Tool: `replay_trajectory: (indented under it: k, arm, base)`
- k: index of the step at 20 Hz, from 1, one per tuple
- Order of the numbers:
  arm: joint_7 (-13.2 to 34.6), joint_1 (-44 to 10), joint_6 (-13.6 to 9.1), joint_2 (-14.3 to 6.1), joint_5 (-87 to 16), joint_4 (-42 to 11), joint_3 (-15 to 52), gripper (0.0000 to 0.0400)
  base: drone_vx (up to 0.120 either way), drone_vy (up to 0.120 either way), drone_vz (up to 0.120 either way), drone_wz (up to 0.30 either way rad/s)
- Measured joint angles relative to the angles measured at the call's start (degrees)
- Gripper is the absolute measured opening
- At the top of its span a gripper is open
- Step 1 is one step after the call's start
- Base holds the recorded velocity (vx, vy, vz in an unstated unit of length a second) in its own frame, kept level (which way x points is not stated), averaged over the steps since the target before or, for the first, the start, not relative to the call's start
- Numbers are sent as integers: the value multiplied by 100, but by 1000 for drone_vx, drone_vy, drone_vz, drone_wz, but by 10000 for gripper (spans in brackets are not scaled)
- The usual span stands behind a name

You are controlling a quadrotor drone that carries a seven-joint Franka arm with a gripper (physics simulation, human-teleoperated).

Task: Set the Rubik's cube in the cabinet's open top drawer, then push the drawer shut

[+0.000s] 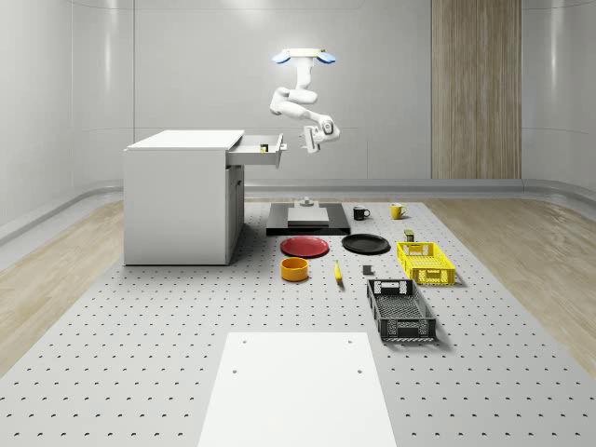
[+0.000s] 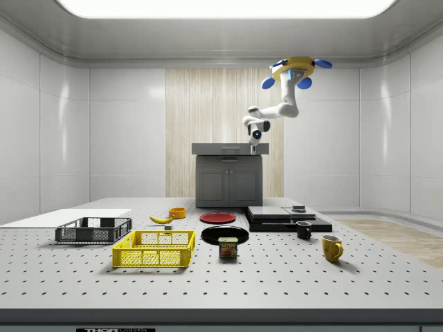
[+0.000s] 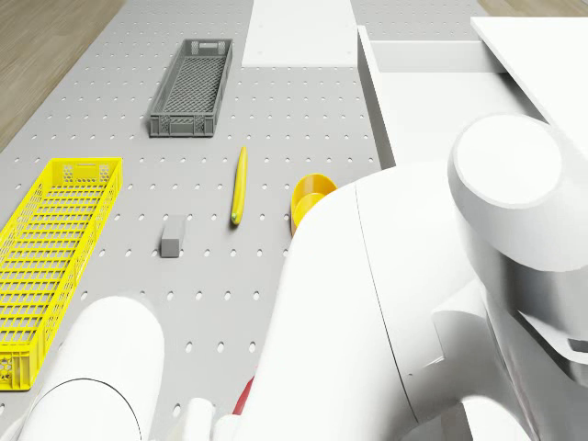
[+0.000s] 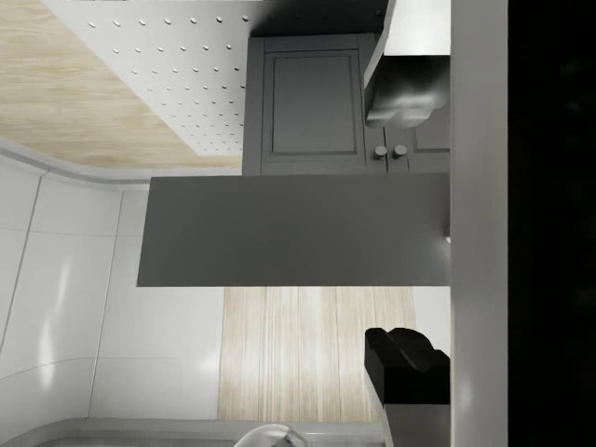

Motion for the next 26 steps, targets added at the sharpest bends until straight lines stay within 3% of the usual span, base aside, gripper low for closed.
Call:
replay_trajectory:
  k: [3,8,10,19,26]
  arm:
    - [121,-274,-194,30,121,204,-126,177]
    - [45,-231,-342,-4,-44,198,-289,126]
    - [-39,-125,-373,-27,-185,137,-342,117]
    - [-365,273,-467,-66,-711,-82,-464,106]
    - [-705,660,-487,-112,-1222,-291,-547,105]
  base:
    - [0,0,0,0]
    - [0,0,0,0]
    - [0,0,0,0]
    - [0,-120,0,0]
    - [0,-6,0,0]
